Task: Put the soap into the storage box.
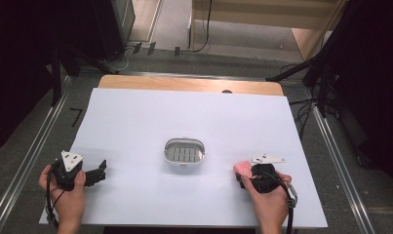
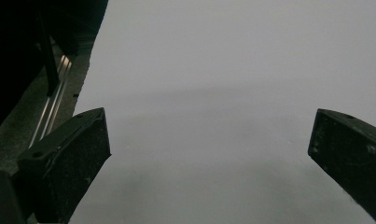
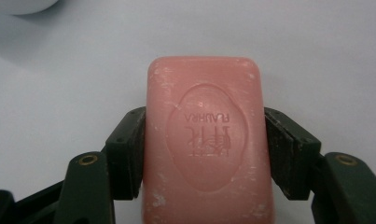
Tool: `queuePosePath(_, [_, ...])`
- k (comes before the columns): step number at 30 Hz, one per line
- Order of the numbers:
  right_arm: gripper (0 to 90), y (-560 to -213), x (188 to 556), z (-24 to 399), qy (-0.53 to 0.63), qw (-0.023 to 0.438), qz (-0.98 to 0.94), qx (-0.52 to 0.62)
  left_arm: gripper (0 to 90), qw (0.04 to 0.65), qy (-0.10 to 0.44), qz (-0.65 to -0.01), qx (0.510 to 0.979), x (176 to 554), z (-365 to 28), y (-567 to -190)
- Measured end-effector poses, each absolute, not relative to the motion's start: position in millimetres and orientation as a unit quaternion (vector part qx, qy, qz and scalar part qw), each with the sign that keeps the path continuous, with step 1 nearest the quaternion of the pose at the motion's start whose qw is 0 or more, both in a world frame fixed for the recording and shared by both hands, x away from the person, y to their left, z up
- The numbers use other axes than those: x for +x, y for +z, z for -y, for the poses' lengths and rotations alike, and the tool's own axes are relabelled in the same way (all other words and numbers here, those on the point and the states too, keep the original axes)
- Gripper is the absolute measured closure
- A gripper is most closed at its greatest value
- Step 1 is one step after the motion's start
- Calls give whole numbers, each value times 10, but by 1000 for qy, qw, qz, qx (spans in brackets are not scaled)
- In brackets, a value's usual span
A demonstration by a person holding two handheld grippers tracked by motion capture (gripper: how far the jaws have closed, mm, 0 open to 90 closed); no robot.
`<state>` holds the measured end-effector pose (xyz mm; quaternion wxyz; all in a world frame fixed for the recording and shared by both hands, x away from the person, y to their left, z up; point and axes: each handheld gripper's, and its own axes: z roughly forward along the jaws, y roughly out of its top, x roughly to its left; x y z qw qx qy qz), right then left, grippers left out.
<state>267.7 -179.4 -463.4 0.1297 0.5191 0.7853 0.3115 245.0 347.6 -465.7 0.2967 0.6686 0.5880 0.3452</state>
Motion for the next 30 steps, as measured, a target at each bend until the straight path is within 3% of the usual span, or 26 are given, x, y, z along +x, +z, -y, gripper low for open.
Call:
queuePosePath(11, [388, -4503, 2746, 1678, 308, 129, -827, 452, 0, 295, 344, -588, 670, 2452, -3475, -4656])
queuePosePath(19, [388, -4388, 2800, 1624, 337, 93, -851, 391, 0, 294, 345, -586, 671, 2452, -3469, -4657])
queuePosePath(30, [388, -4246, 2873, 1561, 342, 86, -868, 349, 0, 294, 344, -587, 671, 2453, -3471, -4657])
